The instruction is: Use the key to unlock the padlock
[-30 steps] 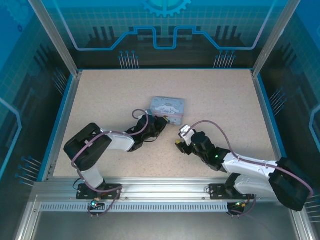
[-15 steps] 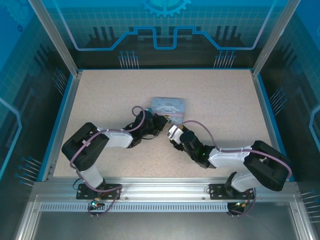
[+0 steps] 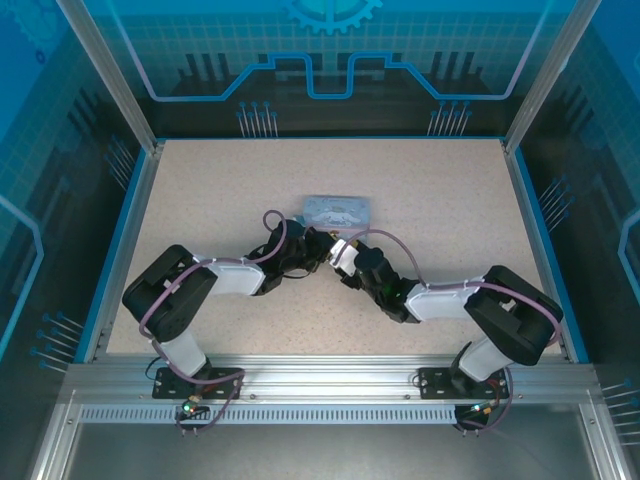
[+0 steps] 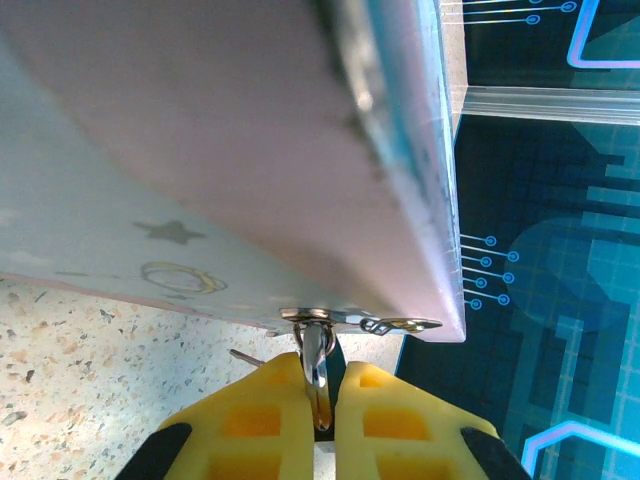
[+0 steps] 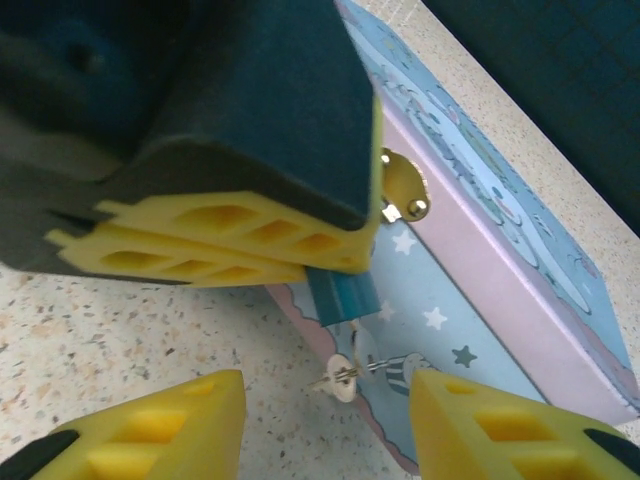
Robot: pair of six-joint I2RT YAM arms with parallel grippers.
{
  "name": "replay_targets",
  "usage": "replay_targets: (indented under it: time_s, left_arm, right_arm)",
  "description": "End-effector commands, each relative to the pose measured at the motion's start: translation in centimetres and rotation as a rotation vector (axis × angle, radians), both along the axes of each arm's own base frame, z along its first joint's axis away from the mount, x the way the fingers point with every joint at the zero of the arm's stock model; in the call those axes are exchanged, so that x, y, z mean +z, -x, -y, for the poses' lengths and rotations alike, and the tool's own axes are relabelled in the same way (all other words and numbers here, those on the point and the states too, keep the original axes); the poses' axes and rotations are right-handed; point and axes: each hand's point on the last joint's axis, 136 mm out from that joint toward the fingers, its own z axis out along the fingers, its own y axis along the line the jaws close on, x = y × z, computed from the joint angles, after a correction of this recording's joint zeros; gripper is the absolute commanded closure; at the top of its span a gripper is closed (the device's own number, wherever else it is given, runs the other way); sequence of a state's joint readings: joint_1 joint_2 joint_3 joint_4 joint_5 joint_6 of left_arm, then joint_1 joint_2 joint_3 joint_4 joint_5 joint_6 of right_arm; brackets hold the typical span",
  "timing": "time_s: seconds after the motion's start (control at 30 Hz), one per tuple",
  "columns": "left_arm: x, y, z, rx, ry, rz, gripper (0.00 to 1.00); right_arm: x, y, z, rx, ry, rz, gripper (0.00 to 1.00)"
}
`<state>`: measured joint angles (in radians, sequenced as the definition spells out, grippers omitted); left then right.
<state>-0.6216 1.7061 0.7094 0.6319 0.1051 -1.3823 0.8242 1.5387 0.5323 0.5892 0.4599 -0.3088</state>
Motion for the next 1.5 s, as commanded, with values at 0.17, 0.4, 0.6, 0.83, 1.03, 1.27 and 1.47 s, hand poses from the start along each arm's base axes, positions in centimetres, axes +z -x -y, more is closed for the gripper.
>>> replay_targets:
  time_s: [0.17,0.4,0.6,0.83,1.03,1.27,1.47]
  left_arm:
    - [2.9,-0.3,0.4,-0.024,0.052,0.059,1.0]
    - [2.9,-0.3,0.4,-0.03,0.055,0.061,1.0]
    - [3.4,-0.5,0.1,-0.028,0.05,0.071,1.0]
    - [3.4,-0.3,-0.4,-0.028,0.048,0.07,1.0]
    - [3.4,-0.2,0.0,-0.068,0.04,0.072,1.0]
    - [2.7,0.7,-0.2,-0.12,0.01,0.065,1.0]
    - [2.4,1.4,-0.1,-0.174,-0.03,0.077,1.0]
  right_arm:
    - [1.2,-1.7,-0.9,0.02,-0.031,0.028,0.63]
    - [0.6,-1.9,-0.8,0.027,-0.035,-0.003,0.8]
    - [0.3,-2.0,-0.8,0.032,-0.037,-0.025,0.85]
    - [0.4,-2.1,-0.8,0.058,-0.055,-0.056,1.0]
    - [1.0,-0.7,-2.0,0.202,-0.167,-0.217,1.0]
    - [1.7,-0.9,-1.3,0.265,-0.311,-0.37,1.0]
    - [1.1,-0.7,-1.9,0.32,-0.377,-0.502,1.0]
